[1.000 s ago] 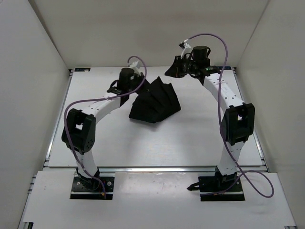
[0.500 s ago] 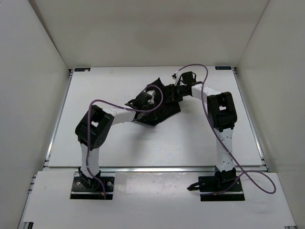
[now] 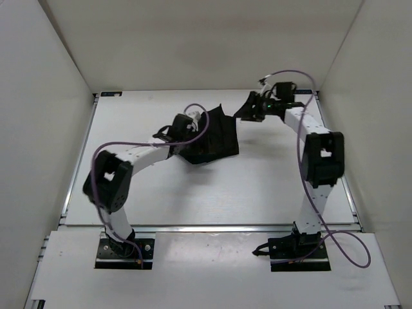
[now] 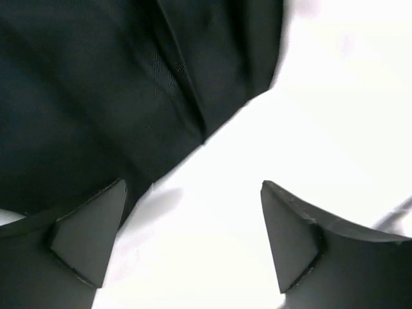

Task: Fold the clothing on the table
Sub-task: Fold the skirt

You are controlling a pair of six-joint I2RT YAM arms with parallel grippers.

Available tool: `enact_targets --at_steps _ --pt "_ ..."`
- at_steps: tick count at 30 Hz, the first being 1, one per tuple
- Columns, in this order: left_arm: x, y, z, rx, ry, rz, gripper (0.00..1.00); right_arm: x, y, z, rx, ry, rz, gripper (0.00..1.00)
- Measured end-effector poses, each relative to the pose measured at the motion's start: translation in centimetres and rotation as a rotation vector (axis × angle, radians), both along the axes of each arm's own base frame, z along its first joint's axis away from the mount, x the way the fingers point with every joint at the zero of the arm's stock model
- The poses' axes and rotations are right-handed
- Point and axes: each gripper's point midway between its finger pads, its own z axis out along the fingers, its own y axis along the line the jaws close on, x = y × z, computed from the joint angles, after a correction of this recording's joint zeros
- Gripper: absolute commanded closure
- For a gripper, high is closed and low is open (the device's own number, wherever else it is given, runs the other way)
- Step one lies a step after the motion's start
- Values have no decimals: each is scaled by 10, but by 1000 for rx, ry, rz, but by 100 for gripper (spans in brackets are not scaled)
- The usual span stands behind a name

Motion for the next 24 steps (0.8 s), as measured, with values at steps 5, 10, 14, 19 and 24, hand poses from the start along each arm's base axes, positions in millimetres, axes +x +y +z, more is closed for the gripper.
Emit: enact_targets --at_steps 5,10,14,19,24 --pt "9 56 97 -76 -160 118 2 -22 -48 92 -49 -220 -140 1" --pt "15 118 124 59 -204 239 1 -45 -52 116 -209 -331 -204 1" --pt "-20 144 80 212 -84 248 1 -84 -49 41 -361 -182 -199 1" --pt "-99 168 4 379 108 193 1 -177 -58 -52 -472 59 -166 10" --pt "-138 182 -13 397 134 172 1 -201 -72 -49 -456 38 -240 12"
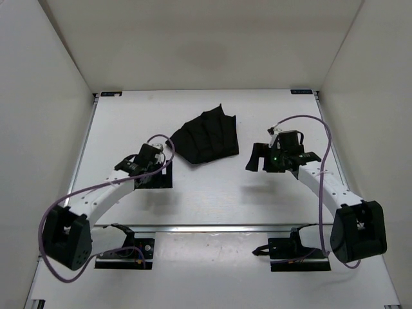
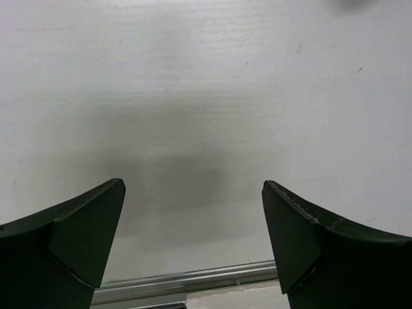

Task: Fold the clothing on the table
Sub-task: Fold the skirt

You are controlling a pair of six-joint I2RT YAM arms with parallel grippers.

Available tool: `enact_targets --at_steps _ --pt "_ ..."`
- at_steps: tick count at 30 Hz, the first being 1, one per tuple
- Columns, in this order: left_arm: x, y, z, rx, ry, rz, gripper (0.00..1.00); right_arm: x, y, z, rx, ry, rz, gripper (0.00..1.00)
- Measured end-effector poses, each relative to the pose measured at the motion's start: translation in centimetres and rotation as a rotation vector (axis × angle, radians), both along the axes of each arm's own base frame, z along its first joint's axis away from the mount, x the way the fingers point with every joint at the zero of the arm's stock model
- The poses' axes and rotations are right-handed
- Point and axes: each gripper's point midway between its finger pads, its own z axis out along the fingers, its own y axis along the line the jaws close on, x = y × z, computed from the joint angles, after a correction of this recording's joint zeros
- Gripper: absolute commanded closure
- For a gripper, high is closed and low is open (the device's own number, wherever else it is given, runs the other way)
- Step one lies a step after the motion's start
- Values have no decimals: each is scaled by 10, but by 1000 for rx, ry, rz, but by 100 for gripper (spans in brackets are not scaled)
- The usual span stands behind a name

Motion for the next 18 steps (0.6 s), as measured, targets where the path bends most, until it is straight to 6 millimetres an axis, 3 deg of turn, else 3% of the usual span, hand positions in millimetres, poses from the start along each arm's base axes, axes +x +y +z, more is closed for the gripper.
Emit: enact_targets --at_steps 10,18 --pt "22 -6 44 -106 -229 3 1 7 -11 12 -47 -37 -35 11" --pt "35 -7 49 -129 -257 39 1 64 0 44 -26 -103 -11 10"
